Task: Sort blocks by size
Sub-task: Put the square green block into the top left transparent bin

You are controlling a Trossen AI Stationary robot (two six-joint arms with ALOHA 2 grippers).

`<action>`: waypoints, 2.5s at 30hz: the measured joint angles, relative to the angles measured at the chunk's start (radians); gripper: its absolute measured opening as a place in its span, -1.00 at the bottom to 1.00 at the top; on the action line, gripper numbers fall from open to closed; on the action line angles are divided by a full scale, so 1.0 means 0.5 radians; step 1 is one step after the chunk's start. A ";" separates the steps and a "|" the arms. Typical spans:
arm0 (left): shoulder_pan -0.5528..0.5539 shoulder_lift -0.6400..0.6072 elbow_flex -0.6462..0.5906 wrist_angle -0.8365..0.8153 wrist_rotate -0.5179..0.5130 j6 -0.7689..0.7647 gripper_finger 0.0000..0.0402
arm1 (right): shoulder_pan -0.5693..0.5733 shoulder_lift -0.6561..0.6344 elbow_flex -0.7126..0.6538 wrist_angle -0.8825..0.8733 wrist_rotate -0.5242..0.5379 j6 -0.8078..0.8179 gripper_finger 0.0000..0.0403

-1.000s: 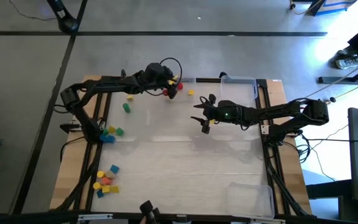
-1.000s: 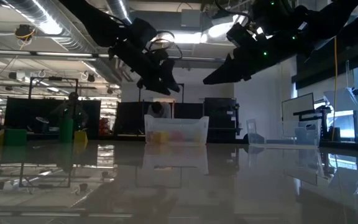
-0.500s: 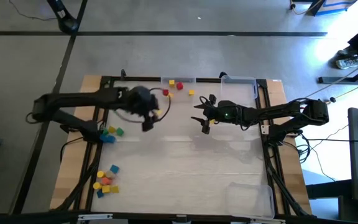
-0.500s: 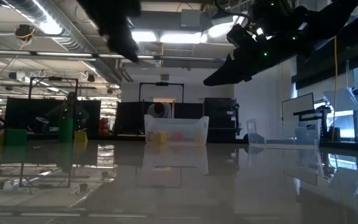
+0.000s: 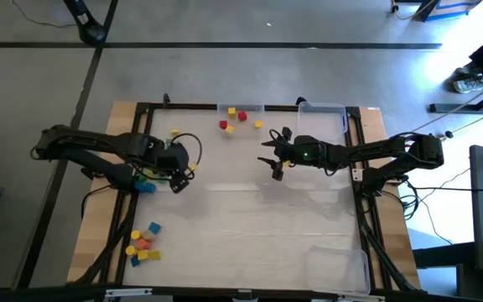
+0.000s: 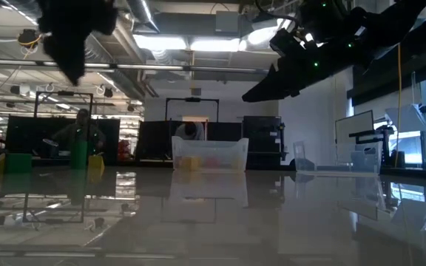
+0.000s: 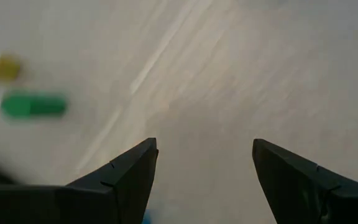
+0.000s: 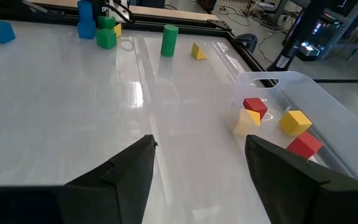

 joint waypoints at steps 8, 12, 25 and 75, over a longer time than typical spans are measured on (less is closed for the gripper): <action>0.088 0.005 -0.273 -0.111 0.007 -0.329 0.26 | 0.000 0.000 0.000 0.019 0.000 0.002 0.24; 0.175 0.063 -0.372 -0.117 0.056 -0.406 0.26 | 0.000 0.000 0.000 0.019 0.000 0.002 0.24; 0.365 0.274 -0.521 -0.108 0.062 -0.220 0.26 | 0.000 0.000 0.000 0.014 0.000 0.056 0.24; 0.584 0.318 -0.715 0.345 0.278 0.445 -0.34 | 0.000 0.000 0.002 0.002 0.000 0.053 0.24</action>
